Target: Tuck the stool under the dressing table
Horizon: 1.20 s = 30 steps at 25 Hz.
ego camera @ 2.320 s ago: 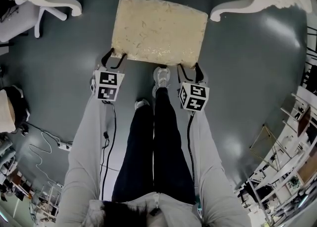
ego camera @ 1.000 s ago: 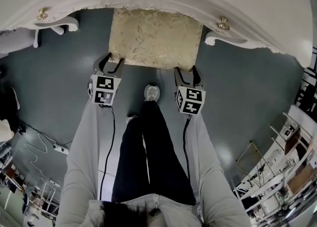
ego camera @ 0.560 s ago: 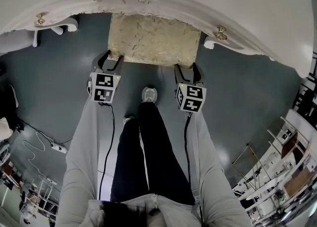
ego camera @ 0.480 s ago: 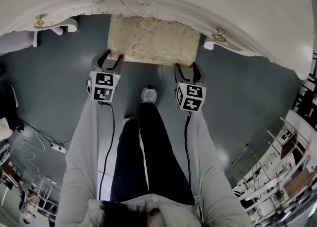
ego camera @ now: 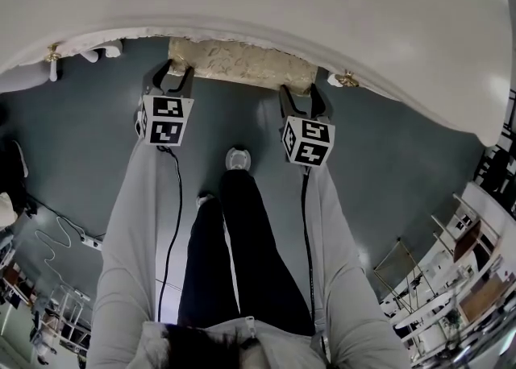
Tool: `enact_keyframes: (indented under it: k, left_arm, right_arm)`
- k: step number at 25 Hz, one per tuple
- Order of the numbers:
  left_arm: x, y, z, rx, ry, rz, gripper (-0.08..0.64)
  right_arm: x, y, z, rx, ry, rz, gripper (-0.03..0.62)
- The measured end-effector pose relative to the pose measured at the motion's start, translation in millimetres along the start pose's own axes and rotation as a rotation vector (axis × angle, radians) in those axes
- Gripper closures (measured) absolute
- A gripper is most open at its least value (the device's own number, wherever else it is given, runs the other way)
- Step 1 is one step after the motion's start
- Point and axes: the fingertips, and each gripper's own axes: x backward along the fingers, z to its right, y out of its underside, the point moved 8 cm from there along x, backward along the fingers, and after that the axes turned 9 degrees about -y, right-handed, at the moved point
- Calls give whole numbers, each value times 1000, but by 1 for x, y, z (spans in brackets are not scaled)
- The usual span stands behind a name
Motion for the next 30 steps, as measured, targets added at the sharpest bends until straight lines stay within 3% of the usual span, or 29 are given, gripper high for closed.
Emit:
enact_keyframes:
  k: [12, 19, 20, 23, 25, 30]
  left_arm:
    - [-16, -32, -3, 30, 12, 41, 383]
    - [-14, -26, 0, 47, -5, 52, 389]
    - [-14, -26, 0, 51, -9, 60, 400]
    - [-4, -29, -3, 61, -21, 84, 460]
    - [6, -32, -6, 60, -28, 104, 507]
    - [37, -42, -12, 74, -22, 168, 551]
  right_arm:
    - [-14, -29, 22, 18, 3, 23, 295]
    - [-16, -22, 25, -14, 2, -12, 298]
    - [-15, -21, 25, -19, 7, -16, 310]
    - [-6, -22, 19, -17, 15, -18, 503]
    - [5, -26, 9, -8, -1, -10, 589]
    - [32, -36, -19, 0, -40, 42, 591]
